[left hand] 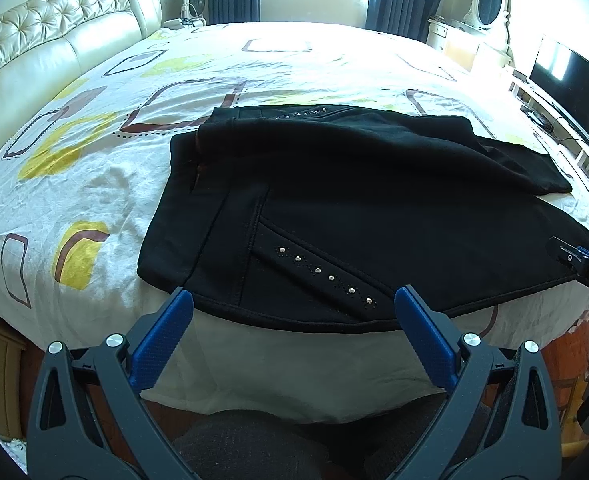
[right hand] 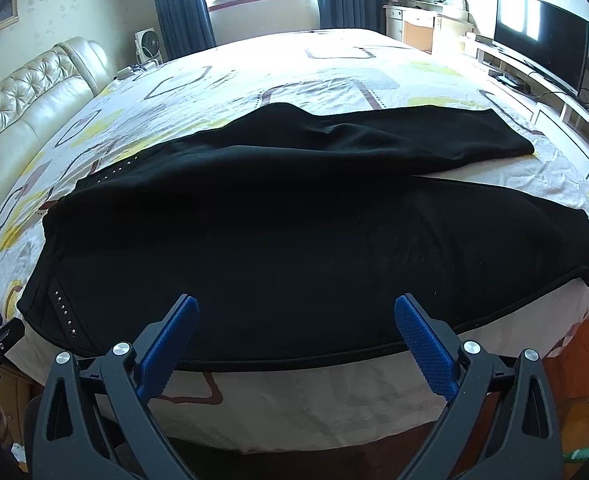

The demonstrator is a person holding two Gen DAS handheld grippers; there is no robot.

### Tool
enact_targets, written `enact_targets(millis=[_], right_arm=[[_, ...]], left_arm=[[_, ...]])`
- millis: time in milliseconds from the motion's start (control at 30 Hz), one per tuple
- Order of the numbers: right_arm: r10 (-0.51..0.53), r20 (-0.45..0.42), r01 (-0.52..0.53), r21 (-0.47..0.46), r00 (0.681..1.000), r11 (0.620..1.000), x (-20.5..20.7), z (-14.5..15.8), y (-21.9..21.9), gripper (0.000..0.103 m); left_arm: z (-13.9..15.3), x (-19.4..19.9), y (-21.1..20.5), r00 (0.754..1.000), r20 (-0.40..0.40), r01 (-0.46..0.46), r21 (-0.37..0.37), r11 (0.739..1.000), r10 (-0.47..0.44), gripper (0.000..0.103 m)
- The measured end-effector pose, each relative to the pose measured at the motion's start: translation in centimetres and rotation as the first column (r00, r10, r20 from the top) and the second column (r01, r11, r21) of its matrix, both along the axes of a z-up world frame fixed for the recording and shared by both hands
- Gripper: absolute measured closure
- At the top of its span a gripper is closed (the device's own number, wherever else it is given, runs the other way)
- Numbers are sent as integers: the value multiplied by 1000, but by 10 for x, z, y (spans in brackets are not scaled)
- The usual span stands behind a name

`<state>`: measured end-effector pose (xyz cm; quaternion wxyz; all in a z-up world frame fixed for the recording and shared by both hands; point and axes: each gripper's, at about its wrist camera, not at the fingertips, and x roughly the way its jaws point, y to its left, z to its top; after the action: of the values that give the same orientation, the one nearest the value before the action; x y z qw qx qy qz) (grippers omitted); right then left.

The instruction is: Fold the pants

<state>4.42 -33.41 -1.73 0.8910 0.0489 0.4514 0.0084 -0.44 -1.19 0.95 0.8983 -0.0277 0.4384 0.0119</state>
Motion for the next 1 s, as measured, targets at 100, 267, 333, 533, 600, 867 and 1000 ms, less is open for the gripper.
enact_targets(millis=[100,267,333,533,600,867,1000], right_arm=[[-2,-5,2,11,1000,1000,0,-1,-1,5],[-4,-5,4,18,1000,1000,0,1,-1,5],[-3,-6,3,19,1000,1000,0,1,-1,5],[2,-12,-2,20,1000,1000,0,1,1,5],[3,-13,-3,19,1000,1000,0,1,2,5],[7,-19,-7,20,1000,1000,0,1,3,5],[8,-22,-7,20,1000,1000,0,0,4,5]], left_arm=[[0,0,0,1000,-2,-1,1,1000,1,2],[-1,1,1,1000,-1,-5,6,1000,5,2],[-1,1,2,1000,-1,-9,5,1000,9,2],[-1,2,4,1000,0,-15,3,1000,15,2],[-1,2,4,1000,0,-16,2,1000,16,2],[0,2,8,1000,3,-23,-2,1000,23,2],[0,3,9,1000,2,-24,-2,1000,24,2]])
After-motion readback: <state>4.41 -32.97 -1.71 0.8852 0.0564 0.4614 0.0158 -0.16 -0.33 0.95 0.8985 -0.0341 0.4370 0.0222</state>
